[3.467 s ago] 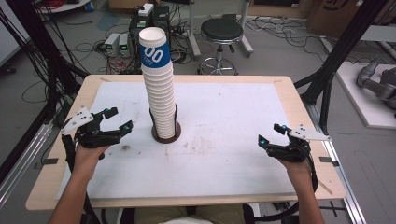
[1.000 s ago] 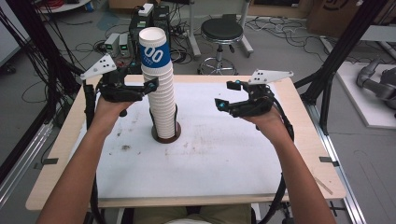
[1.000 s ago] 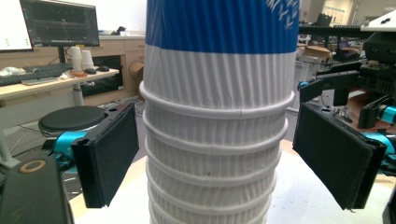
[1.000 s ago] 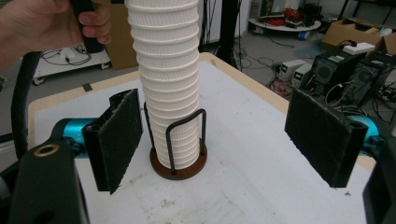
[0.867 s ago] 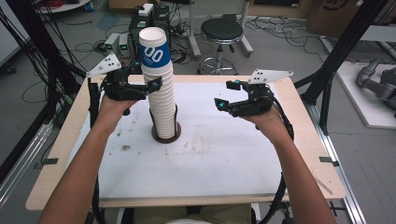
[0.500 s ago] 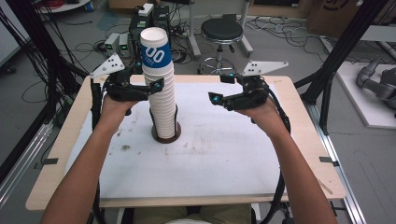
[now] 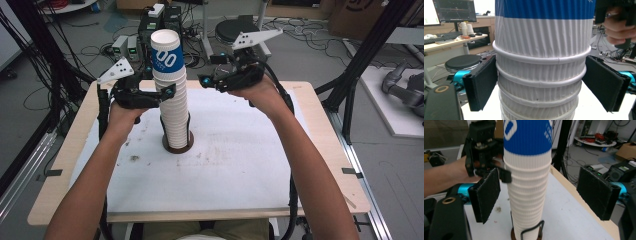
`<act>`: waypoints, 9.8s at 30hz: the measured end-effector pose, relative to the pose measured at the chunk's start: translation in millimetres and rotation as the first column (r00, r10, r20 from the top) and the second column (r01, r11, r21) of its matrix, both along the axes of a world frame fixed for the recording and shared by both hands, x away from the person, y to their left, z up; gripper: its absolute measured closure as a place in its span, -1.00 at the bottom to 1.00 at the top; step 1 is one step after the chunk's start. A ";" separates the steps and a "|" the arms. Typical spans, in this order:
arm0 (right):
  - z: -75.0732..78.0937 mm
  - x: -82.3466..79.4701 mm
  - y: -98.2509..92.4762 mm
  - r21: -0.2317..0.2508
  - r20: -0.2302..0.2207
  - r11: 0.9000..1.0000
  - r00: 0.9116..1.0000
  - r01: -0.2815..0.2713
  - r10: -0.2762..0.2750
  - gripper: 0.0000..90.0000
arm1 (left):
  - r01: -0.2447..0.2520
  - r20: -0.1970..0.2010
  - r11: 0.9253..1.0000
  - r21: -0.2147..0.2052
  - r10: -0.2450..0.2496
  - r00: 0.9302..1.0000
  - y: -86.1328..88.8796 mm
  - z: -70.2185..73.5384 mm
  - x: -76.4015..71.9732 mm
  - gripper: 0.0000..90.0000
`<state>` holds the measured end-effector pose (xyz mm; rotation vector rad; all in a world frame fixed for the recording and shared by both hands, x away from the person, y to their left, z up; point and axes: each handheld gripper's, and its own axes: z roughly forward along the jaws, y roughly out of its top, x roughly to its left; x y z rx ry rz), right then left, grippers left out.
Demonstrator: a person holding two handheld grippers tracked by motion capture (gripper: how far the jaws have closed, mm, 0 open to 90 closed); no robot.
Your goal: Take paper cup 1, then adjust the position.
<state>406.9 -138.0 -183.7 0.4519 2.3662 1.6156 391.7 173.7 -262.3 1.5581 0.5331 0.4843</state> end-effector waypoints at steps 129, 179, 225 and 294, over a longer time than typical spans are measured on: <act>-153.4 -82.8 -109.0 0.043 -0.079 0.992 0.990 0.122 -0.118 -0.34 | 0.228 -0.028 0.973 0.047 -0.227 0.974 -40.3 -97.8 -81.1 -0.70; -152.0 -90.3 -58.9 0.165 -0.119 0.980 0.984 -0.110 0.131 -0.34 | 0.422 -0.097 0.897 0.132 -0.412 0.906 -106.2 -125.2 -80.4 -0.59; -115.2 -66.5 -30.9 -0.264 -0.175 0.900 0.935 -0.346 0.308 -0.66 | 0.458 -0.197 0.836 0.300 -0.416 0.888 -93.1 -111.1 -82.0 -0.51; -172.3 -77.5 -76.9 0.194 -0.151 0.940 0.938 -0.281 0.311 -0.40 | 0.465 -0.104 0.885 0.024 -0.460 0.882 -87.8 -117.9 -82.0 -0.70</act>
